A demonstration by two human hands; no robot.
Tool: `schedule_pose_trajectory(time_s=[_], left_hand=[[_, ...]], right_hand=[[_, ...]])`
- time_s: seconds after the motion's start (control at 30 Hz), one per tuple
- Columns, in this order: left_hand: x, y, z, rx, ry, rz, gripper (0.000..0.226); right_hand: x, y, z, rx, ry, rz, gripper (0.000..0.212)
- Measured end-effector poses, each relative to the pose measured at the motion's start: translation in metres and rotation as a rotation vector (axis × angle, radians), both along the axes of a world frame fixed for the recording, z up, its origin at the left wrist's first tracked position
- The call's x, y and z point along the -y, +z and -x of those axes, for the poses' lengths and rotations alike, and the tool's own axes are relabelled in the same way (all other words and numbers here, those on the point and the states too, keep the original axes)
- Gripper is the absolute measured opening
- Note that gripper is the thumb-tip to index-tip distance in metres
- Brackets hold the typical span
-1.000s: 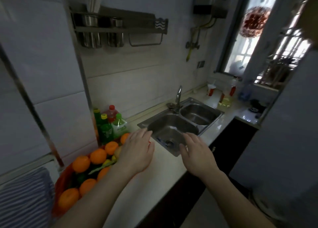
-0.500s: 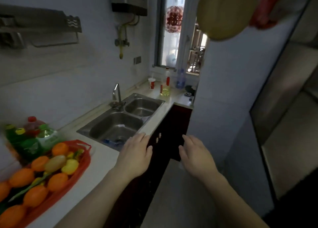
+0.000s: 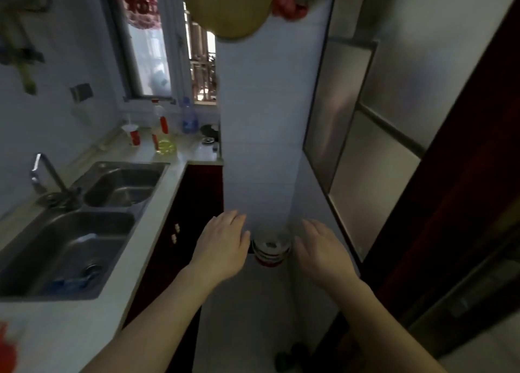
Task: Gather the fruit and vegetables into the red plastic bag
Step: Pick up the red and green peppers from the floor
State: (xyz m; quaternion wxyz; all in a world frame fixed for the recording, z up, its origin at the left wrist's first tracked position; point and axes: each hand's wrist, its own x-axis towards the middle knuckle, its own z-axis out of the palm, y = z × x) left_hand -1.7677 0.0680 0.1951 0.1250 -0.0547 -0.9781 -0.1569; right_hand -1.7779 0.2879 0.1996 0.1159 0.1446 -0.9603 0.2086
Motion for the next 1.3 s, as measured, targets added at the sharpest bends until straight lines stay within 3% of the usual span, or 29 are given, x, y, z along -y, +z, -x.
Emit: schedule_pose_trajectory(time_s=[0.37, 0.77, 1.3], left_hand=[[-0.017, -0.021, 0.073, 0.056, -0.345, 0.04, 0.052], [-0.084, -0.043, 0.095, 0.1, -0.588, 0.046, 0.051], [-0.134, -0.098, 0.137, 0.272, -0.519, 0.109, 0.055]], right_hand=[[-0.011, -0.016, -0.007, 0.018, -0.378, -0.088, 0.044], [-0.048, -0.04, -0.035, 0.096, -0.625, -0.084, 0.053], [-0.105, -0.099, 0.025, 0.179, -0.439, -0.03, 0.051]])
